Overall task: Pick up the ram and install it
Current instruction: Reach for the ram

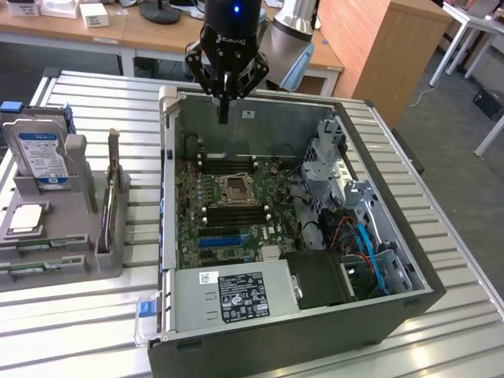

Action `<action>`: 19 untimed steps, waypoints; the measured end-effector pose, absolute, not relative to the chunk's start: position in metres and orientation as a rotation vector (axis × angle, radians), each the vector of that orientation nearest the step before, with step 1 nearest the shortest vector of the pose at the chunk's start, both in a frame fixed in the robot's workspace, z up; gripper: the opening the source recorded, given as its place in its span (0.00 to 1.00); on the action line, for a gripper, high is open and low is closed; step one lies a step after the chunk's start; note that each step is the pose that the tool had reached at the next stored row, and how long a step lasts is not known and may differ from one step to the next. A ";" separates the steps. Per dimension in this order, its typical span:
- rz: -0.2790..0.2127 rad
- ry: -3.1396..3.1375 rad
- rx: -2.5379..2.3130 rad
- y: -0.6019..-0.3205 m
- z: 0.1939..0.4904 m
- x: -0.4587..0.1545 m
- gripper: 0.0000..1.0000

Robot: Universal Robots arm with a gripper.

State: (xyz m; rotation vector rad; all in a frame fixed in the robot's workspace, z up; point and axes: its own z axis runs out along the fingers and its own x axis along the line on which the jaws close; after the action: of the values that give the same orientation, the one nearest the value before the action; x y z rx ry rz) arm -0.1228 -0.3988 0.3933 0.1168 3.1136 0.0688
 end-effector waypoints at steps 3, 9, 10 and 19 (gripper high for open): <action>0.069 3.114 0.117 -0.399 0.393 -0.126 0.10; 0.069 3.114 0.116 -0.399 0.393 -0.138 0.10; 0.069 3.114 0.117 -0.399 0.393 -0.141 0.10; 0.069 3.114 0.117 -0.399 0.393 -0.166 0.10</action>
State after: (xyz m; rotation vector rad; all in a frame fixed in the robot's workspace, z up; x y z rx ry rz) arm -0.1658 -0.3988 0.3930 0.1167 3.1137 0.0689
